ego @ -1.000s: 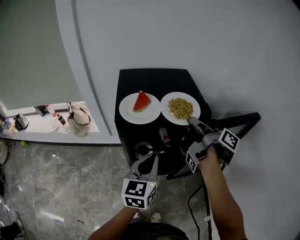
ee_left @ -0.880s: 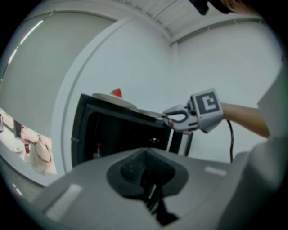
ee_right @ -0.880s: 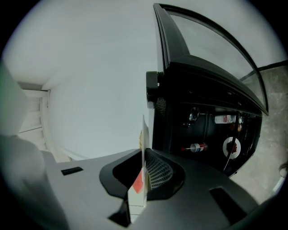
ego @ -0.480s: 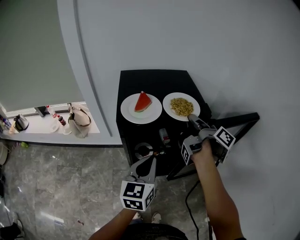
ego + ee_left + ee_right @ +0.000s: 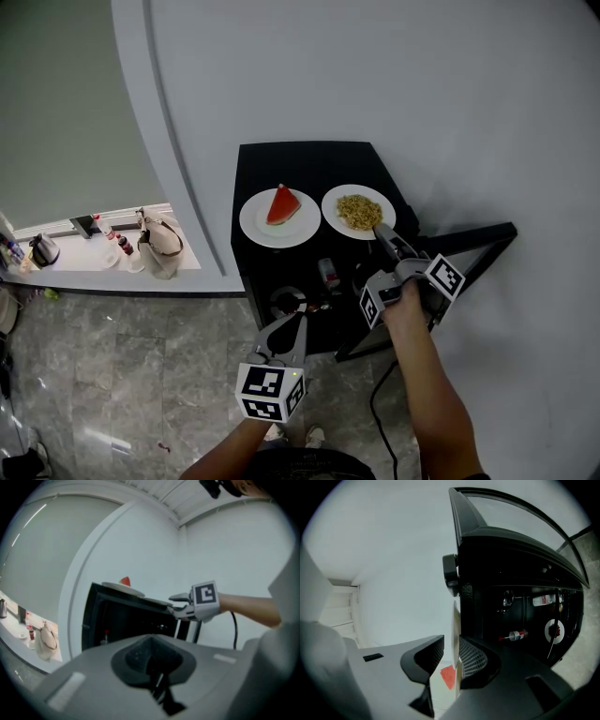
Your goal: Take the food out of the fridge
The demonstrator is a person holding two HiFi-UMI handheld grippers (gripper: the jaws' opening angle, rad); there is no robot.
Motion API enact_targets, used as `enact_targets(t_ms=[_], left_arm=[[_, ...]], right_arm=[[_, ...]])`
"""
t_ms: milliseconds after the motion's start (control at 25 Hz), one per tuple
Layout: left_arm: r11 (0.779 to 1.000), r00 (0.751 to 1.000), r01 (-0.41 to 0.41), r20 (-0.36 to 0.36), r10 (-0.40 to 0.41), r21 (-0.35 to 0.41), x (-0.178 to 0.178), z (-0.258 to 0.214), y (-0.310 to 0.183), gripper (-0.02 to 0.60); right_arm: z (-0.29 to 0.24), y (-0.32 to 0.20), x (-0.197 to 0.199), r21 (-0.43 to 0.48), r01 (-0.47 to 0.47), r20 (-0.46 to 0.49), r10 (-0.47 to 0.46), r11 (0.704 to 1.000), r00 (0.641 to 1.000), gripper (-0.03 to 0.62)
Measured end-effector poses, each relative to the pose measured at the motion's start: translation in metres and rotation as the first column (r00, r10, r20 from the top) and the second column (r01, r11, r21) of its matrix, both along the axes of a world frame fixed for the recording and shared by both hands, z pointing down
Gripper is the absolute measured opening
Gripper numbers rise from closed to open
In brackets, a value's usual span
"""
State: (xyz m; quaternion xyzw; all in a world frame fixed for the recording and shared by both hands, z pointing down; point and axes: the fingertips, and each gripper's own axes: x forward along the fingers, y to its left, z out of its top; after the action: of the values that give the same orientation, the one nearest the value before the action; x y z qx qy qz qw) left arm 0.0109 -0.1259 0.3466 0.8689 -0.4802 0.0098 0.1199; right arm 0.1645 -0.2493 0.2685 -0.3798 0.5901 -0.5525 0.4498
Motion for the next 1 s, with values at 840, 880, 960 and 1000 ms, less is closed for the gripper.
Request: enact_targets(t_ms=[840,880,960,1000], left_arm=[[0.999,0.995,0.045,0.088,-0.042,-0.03,-0.007,0.018,0.017,-0.014],[0.999,0.995,0.045,0.091,-0.042,-0.031,-0.007,0.019,0.017,-0.014],[0.998,0.995,0.047,0.094,-0.043,-0.035,-0.007,0.021,0.019,-0.014],[0.998,0.995,0.048,0.095,-0.045,-0.036,-0.007,0.022,0.019,-0.014]], right_arm=[[0.074,0.137,-0.071,0.112,0.273,-0.936,0.009,0.955,0.352,0.02],[0.078,0.141,-0.077,0.103,0.293,-0.954,0.011,0.951,0.299,0.018],[0.087,0.148,-0.086,0.082,0.324,-0.977,0.011,0.942,0.215,0.018],[0.09,0.15,-0.089,0.072,0.334,-0.982,0.009,0.94,0.189,0.018]])
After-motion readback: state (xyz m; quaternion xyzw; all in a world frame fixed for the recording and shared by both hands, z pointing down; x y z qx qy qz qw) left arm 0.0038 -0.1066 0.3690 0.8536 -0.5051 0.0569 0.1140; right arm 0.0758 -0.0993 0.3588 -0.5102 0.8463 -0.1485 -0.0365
